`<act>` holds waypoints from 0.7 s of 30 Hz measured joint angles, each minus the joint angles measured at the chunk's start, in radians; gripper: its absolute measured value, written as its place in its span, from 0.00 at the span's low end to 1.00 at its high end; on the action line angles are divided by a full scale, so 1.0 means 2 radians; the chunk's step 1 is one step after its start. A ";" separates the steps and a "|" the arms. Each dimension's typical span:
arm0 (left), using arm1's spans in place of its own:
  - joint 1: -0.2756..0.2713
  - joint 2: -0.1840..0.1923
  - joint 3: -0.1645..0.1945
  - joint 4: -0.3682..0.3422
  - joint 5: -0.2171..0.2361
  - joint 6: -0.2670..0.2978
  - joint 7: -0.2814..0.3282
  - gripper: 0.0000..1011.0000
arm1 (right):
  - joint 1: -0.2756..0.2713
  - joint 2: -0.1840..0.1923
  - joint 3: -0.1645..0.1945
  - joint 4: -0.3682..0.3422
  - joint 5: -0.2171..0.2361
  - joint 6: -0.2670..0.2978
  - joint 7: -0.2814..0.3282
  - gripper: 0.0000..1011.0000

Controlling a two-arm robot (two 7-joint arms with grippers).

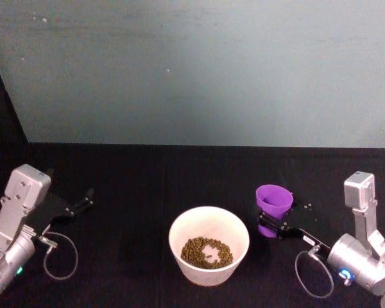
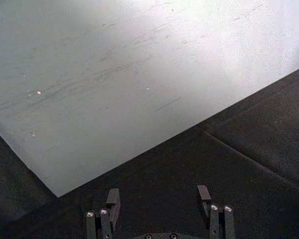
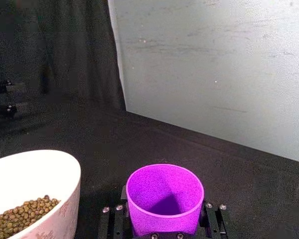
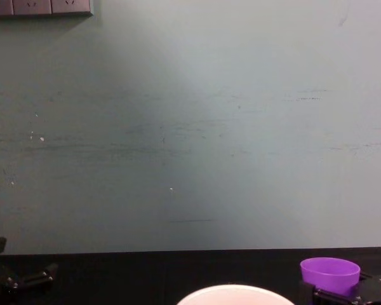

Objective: Pick up the cup and pour the mung beans from the cup into the bowl.

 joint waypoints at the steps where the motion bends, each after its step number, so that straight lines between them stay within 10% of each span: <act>1: 0.000 0.000 0.000 0.000 0.000 0.000 0.000 0.99 | 0.001 -0.001 0.000 0.002 -0.001 0.000 0.000 0.73; 21: 0.000 0.000 0.000 0.000 0.000 0.000 0.000 0.99 | 0.004 -0.006 0.003 0.011 0.002 0.004 0.006 0.73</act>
